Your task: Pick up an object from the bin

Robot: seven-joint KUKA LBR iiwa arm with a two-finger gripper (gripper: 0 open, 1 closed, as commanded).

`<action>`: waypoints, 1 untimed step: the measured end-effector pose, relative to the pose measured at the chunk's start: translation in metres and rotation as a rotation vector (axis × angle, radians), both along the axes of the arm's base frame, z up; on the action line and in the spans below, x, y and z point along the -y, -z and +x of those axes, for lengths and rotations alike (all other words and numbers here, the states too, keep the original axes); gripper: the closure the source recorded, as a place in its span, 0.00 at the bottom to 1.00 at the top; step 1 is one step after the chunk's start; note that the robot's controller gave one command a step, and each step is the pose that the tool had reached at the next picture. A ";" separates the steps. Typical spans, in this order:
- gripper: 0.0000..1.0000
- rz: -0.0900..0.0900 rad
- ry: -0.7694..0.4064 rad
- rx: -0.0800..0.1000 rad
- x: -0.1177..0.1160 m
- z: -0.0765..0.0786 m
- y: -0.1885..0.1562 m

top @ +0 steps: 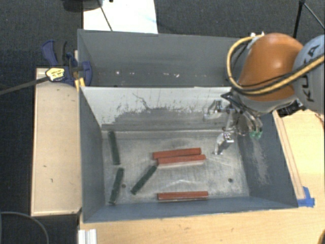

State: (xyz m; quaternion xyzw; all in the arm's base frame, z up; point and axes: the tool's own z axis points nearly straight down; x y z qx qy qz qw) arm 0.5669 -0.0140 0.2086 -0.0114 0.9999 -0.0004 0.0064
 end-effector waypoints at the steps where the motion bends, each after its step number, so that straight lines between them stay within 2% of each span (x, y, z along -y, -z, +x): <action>1: 0.00 0.000 -0.068 -0.006 -0.004 -0.009 0.071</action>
Offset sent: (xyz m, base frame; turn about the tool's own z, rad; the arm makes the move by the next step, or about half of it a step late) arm 0.0072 0.0218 -0.1386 -0.0356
